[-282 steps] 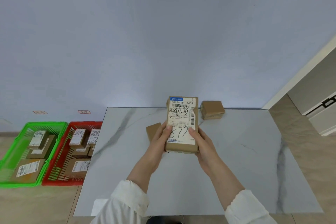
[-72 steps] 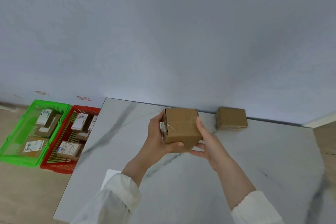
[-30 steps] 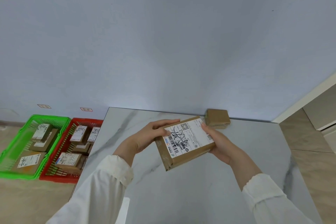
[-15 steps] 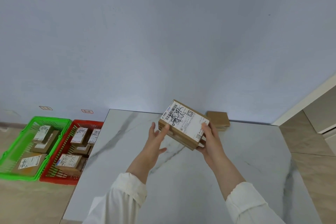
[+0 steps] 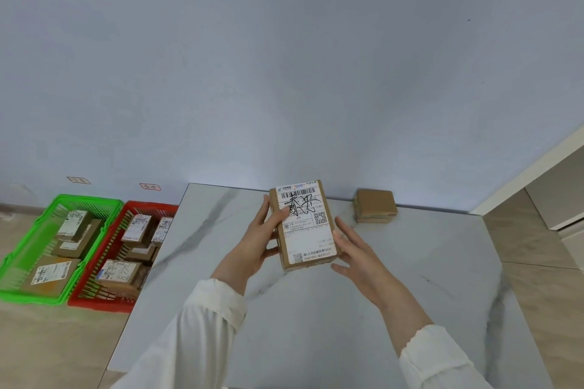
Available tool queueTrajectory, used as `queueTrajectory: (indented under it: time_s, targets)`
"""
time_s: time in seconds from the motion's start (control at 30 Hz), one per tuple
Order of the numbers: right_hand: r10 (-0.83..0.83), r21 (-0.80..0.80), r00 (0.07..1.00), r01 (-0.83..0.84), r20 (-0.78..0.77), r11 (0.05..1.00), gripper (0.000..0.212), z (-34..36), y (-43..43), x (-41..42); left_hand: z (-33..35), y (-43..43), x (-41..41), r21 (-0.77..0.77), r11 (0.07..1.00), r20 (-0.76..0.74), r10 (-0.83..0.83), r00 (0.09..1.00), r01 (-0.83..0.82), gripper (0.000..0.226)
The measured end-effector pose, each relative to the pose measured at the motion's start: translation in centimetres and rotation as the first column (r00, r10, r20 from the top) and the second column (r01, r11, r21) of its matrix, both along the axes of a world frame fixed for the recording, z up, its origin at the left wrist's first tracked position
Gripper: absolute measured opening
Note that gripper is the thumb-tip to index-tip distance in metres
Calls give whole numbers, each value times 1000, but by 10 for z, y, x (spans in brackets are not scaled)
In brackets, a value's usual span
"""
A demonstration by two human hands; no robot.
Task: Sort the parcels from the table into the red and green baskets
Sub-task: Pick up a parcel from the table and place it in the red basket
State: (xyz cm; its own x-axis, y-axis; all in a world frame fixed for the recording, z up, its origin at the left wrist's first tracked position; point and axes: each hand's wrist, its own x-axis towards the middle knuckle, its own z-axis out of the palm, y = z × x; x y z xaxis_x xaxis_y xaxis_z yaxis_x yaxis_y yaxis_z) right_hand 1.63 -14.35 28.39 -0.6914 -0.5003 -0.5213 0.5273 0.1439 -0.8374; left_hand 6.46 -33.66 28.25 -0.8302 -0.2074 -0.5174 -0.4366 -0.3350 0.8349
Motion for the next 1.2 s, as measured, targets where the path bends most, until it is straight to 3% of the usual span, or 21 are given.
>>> queueTrajectory:
  time_s: [0.17, 0.3, 0.47, 0.77, 1.2]
  targets:
    - [-45, -29, 998, 44, -50, 999, 44, -3, -4, 6, 4, 7, -4, -76, 997, -22, 3, 1000, -4, 66]
    - [-142, -70, 985, 135, -100, 988, 50, -3, -12, 9, -1, 26, 4, -54, 996, -89, 65, 994, -70, 64]
    - [-263, -98, 949, 249, -173, 963, 54, 3, -18, 9, -3, 49, 13, -68, 987, -157, 131, 979, -143, 46]
    - [-315, -85, 929, 304, -192, 949, 48, 3, -36, 12, -1, 63, 2, -85, 974, -187, 190, 964, -208, 44]
    - [-263, -61, 953, 257, -150, 965, 47, -12, -41, 11, -13, 55, 5, -120, 967, -153, 207, 966, -226, 48]
